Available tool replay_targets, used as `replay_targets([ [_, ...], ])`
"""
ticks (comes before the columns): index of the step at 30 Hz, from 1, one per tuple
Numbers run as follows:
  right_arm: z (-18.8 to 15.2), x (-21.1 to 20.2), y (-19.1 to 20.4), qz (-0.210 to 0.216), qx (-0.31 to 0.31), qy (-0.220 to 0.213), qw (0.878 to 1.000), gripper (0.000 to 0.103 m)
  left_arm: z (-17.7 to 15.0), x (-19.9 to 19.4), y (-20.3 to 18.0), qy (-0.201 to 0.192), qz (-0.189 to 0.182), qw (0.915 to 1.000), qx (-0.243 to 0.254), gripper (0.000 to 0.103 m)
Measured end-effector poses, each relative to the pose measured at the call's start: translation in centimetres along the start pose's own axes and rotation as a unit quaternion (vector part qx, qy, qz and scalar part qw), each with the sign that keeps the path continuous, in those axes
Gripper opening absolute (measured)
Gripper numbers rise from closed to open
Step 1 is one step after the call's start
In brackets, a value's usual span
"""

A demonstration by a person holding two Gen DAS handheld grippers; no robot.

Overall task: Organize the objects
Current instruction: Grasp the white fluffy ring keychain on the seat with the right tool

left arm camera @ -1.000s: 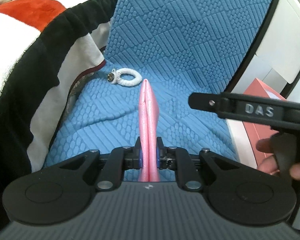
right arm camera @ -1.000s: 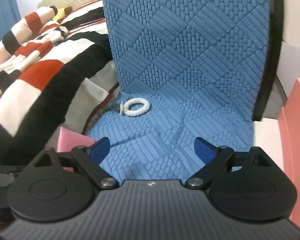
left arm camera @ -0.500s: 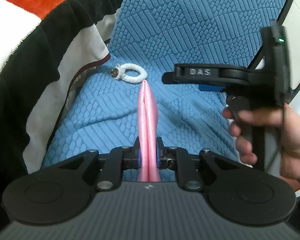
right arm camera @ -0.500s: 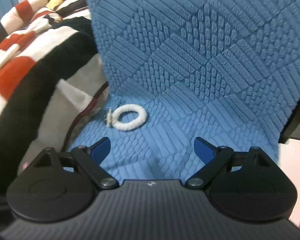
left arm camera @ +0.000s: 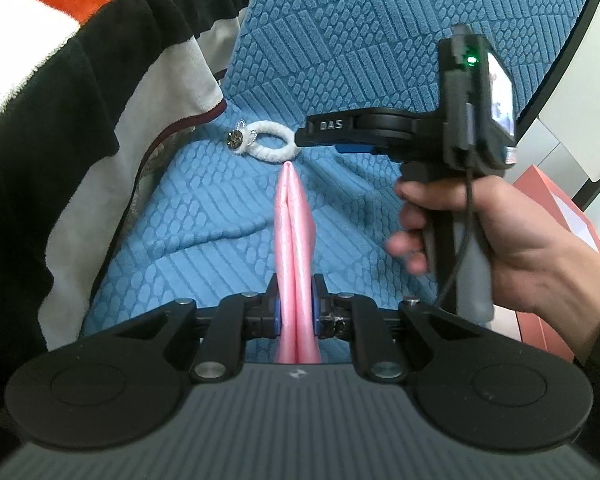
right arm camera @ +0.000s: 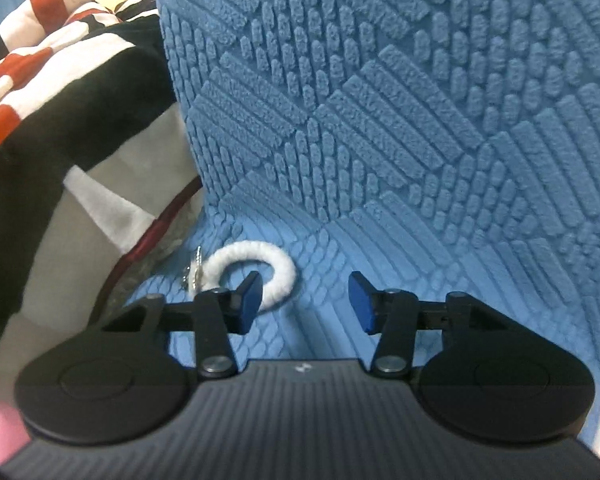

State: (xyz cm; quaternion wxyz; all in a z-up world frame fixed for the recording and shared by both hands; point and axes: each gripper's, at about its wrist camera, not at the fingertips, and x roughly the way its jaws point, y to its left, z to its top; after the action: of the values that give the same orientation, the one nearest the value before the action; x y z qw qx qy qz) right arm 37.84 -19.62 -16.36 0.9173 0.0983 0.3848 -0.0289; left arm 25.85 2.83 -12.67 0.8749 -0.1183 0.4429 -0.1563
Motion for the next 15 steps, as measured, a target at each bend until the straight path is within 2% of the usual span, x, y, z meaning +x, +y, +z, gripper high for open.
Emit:
replay_targets([
  [10,0.5,2.3,0.8,0.015,-0.024,-0.002,1.000,0.050,0.2,0.1,0.0,0.000,-0.001,1.0000,-0.001,0.014],
  [14,0.5,3.5,1.7,0.008,-0.050,0.000,0.999,0.038,0.2,0.2,0.1,0.000,-0.001,1.0000,-0.004,0.014],
  [15,0.6,3.5,2.0,0.008,-0.055,0.001,0.998,0.030,0.3,0.2,0.2,0.000,-0.002,1.0000,-0.005,0.014],
])
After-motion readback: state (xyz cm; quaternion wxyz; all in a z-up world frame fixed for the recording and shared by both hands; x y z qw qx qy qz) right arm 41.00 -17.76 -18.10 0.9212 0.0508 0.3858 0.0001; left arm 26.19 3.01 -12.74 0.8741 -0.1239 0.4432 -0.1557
